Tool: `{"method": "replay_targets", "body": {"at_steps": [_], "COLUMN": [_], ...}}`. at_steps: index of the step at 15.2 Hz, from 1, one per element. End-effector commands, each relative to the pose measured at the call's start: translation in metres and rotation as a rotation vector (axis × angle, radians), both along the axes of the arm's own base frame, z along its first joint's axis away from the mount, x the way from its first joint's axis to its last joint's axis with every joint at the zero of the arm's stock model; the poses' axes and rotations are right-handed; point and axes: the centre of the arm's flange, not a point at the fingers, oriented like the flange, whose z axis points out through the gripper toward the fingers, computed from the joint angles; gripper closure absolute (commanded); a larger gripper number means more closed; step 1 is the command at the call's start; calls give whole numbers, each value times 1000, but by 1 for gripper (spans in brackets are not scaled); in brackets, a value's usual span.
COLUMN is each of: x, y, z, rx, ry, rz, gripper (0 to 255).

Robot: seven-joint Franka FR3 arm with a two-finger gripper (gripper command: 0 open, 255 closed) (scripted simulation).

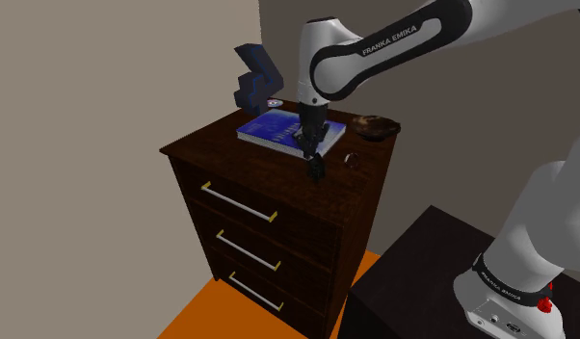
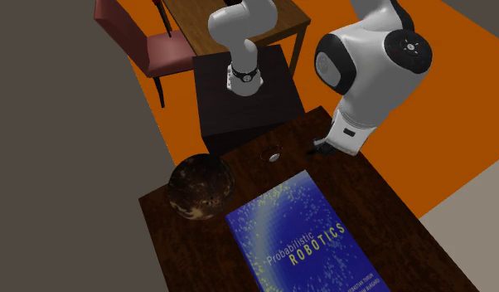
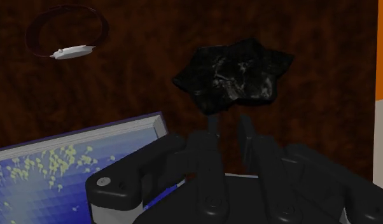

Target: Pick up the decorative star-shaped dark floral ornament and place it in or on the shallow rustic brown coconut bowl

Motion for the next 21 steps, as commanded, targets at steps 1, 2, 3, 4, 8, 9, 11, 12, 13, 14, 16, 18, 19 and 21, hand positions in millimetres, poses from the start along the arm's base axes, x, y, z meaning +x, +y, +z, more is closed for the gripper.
{"method": "replay_targets", "body": {"at_steps": [1,2,3,4,8,9,11,12,13,14,16,18,19,21], "x": [-1,-1,-1,-1,5,-1,-13,-19,-23,-23,-23,-24,-24,-24], "y": [0,0,0,0,8,5,1,-2,-3,-3,-3,-3,-2,-2], "z": [11,16,22,16,17,6,-15,-26,-32,-38,-48,-59,-64,-72], "rx": [0,0,0,0,-12,-5,10,17,21,21,21,21,21,21], "ry": [1,1,1,0,32,41,60,70,76,76,76,76,76,76], "rz": [0,0,0,0,-37,-18,19,38,50,50,50,50,50,50], "gripper": [255,255,255,255,0,0,0,0,0,0,0,0,0,0]}}
